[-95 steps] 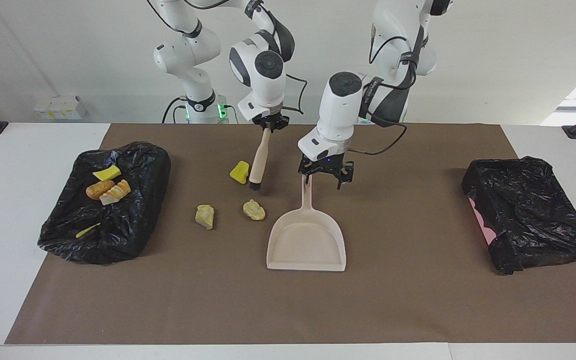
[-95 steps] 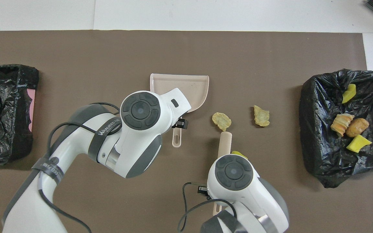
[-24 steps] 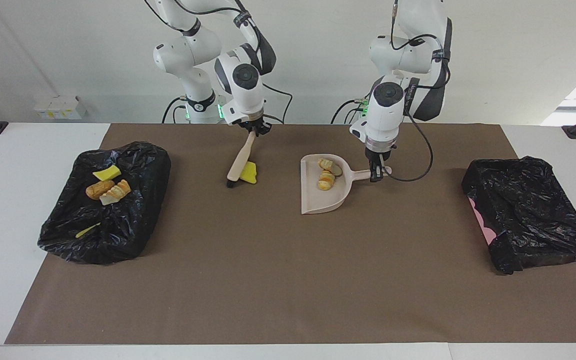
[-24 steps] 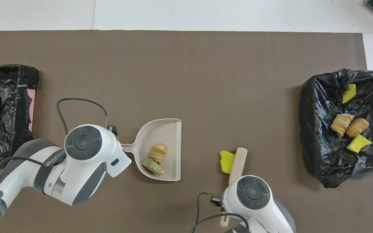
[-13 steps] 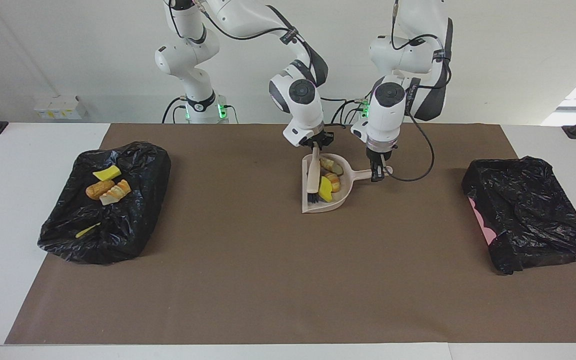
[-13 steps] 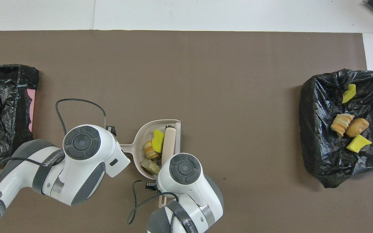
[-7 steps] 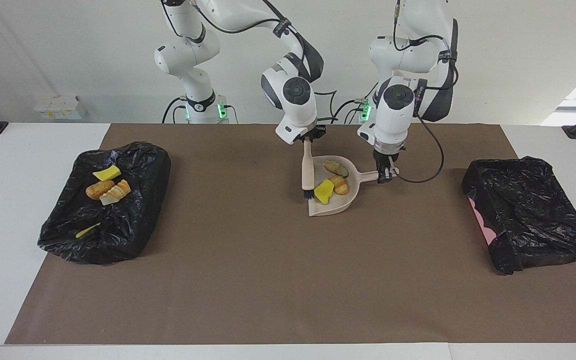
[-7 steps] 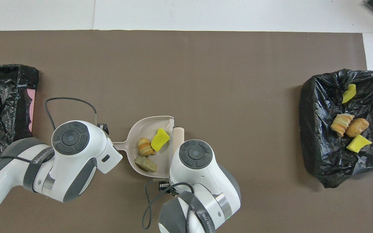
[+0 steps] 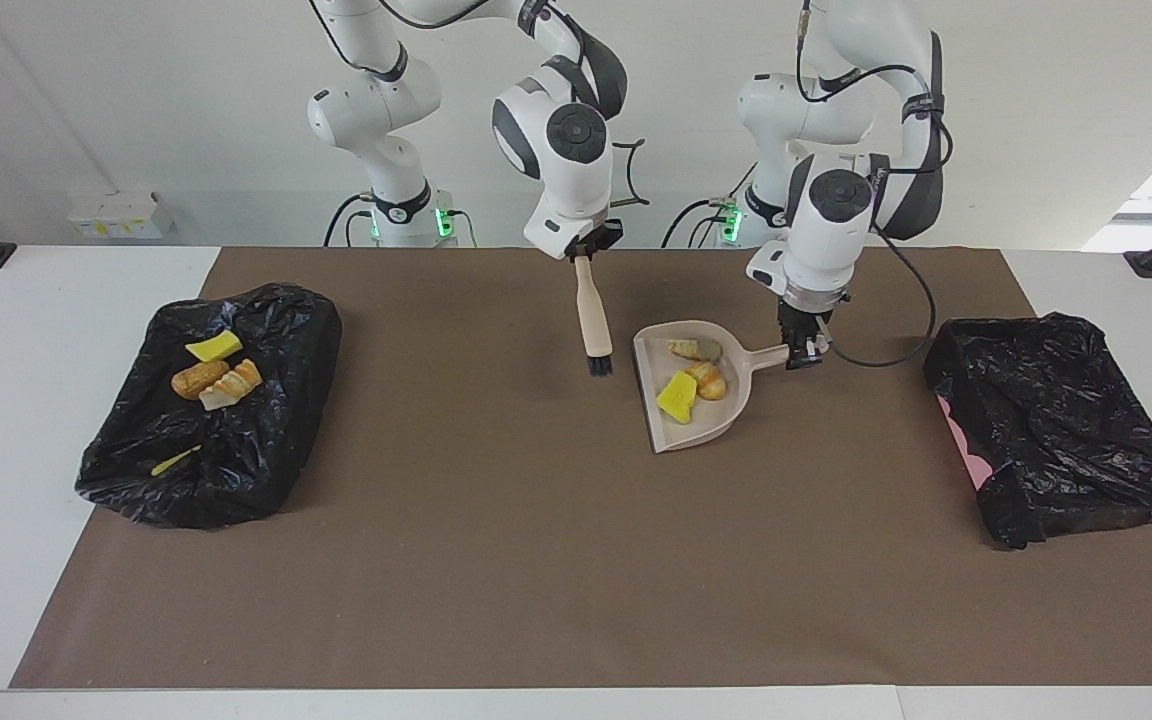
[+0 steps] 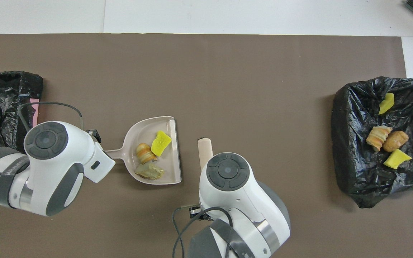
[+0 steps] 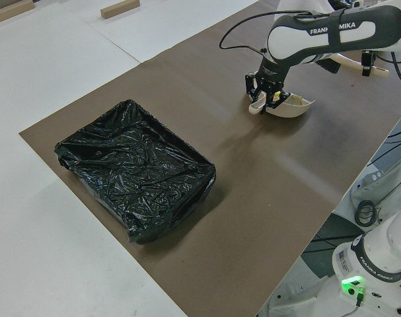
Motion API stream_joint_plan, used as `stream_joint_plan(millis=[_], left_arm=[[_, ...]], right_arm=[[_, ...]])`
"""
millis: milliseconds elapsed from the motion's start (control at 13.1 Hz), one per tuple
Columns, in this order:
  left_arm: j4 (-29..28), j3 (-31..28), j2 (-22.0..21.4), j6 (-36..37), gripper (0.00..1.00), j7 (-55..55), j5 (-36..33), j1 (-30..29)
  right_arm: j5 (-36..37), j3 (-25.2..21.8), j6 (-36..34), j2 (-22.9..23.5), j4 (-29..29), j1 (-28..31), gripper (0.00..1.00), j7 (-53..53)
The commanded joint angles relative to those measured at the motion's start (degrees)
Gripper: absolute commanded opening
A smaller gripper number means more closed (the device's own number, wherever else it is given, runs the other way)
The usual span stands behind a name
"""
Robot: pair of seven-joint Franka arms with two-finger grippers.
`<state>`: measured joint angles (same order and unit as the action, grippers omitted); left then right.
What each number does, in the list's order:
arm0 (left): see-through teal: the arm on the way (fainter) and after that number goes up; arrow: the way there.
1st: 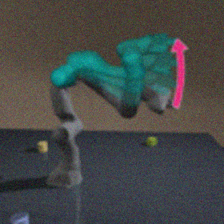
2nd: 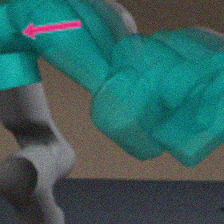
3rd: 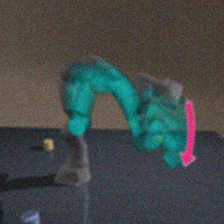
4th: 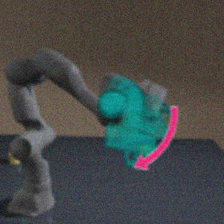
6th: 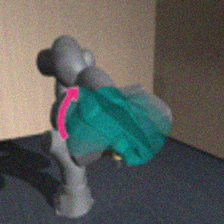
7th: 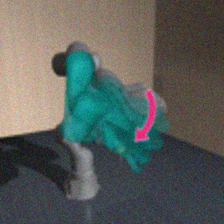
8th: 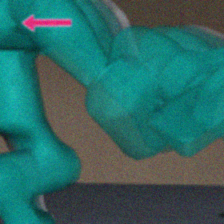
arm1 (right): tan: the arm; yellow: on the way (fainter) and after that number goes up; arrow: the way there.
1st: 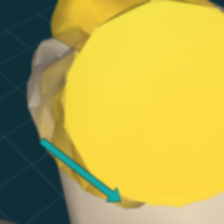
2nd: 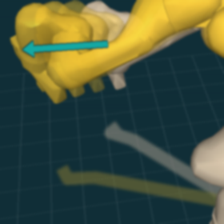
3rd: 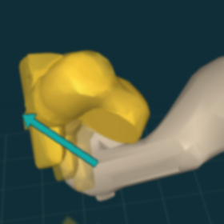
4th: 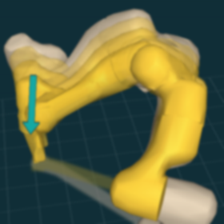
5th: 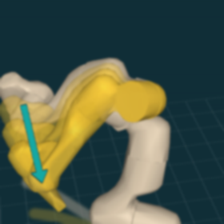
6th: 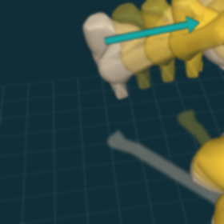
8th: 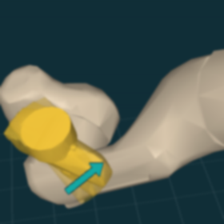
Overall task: Sweep and dump trash in bin
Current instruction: 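Carry the loaded dustpan with the left gripper over the nearby black bag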
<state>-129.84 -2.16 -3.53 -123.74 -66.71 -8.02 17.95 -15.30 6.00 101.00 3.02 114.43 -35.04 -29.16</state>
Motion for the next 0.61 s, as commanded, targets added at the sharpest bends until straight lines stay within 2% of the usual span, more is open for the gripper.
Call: stream_joint_plan(millis=[0, 152, 304, 533], left_arm=[[0.1, 0.1, -5.0, 2.1, 0.0, -1.6, -0.6, -5.5], [1.5, 0.1, -6.2, 2.3, 0.0, -5.7, -0.7, -10.3], [3.9, 0.1, -6.7, 2.6, 0.0, -9.5, -0.6, -16.6], [7.3, 0.0, -6.4, 4.2, 0.0, -10.5, 0.0, -25.7]], right_arm=[[-1.1, 0.6, -1.1, 2.5, -2.0, -1.7, 0.0, -4.1], [-2.2, 0.6, 0.0, 5.5, -3.3, -4.8, 0.0, -7.5], [-3.5, 0.6, 2.3, 6.5, -3.4, -6.8, 0.0, -7.9], [-3.9, 0.6, 5.8, 9.4, -3.2, -9.0, 0.0, -9.6]])
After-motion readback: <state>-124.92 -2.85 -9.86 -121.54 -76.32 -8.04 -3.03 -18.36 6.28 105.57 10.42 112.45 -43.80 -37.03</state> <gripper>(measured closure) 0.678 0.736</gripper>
